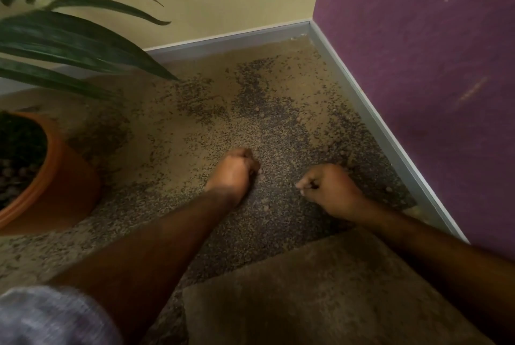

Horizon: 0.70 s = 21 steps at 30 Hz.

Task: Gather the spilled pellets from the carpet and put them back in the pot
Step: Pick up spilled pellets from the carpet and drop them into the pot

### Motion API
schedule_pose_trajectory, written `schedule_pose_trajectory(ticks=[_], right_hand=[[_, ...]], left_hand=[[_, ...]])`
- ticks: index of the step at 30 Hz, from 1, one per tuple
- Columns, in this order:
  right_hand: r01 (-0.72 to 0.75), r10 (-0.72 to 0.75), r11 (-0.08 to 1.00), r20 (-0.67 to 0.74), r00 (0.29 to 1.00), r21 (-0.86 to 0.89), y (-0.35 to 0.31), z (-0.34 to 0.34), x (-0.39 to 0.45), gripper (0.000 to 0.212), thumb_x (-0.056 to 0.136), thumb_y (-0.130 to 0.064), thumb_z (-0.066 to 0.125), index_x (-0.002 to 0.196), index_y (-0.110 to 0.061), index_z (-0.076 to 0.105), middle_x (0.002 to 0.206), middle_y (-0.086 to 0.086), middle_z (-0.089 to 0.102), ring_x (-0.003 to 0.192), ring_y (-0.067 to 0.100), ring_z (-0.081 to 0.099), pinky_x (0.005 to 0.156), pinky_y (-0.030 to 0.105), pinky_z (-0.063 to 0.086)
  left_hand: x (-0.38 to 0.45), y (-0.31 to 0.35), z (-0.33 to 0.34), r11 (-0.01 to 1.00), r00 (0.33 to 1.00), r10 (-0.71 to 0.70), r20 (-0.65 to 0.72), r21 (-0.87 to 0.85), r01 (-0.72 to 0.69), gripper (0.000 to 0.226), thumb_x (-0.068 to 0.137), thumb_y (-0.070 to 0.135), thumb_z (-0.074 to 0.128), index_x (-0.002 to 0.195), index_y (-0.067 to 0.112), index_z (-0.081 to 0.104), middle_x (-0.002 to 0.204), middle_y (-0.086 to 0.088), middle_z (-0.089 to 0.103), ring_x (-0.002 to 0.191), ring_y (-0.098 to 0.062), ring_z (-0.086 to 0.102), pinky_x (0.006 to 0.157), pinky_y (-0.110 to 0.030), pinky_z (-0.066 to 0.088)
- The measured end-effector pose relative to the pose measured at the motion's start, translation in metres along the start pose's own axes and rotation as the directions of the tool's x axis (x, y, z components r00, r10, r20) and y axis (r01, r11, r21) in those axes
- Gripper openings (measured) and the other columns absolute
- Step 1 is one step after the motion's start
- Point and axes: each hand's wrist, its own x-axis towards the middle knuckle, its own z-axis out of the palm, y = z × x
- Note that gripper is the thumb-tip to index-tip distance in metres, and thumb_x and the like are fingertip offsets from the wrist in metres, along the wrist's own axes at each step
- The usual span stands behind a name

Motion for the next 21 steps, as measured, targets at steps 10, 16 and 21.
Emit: schedule_pose_trajectory(ticks=[10,16,21], right_hand=[[0.418,-0.249,0.835,0.432,0.867,-0.357,-0.063,0.055,0.007,0.031,0.083,0.007,0.051,0.105,-0.004,0.07,0.111,0.011,0.06,0.095,0.024,0.06,0.087,0.037,0.051],[0.434,-0.228,0.751,0.422,0.877,-0.497,-0.068,0.064,0.0,0.022,0.088,0.003,0.045,0.099,-0.001,0.063,0.112,0.016,0.055,0.097,0.028,0.057,0.08,0.036,0.047],[0.473,-0.257,0.749,0.454,0.853,-0.464,-0.058,0.06,-0.003,0.024,0.089,-0.001,0.047,0.104,-0.005,0.066,0.119,0.015,0.054,0.106,0.029,0.055,0.09,0.04,0.049]], left_hand=[[-0.005,-0.02,-0.024,0.99,0.978,-0.098,-0.183,-0.121,0.076,0.02,0.082,-0.006,0.062,0.092,0.005,0.075,0.098,-0.002,0.059,0.084,-0.011,0.056,0.069,-0.002,0.04],[0.01,-0.02,-0.018,0.974,0.968,-0.178,-0.177,-0.171,0.148,0.021,0.076,-0.007,0.067,0.088,0.008,0.076,0.094,-0.002,0.062,0.075,-0.003,0.054,0.059,0.001,0.039],[0.03,-0.015,-0.02,0.995,0.993,-0.098,-0.063,-0.026,0.097,0.017,0.075,0.004,0.073,0.089,0.011,0.077,0.098,-0.004,0.07,0.092,-0.016,0.062,0.084,-0.022,0.046]])
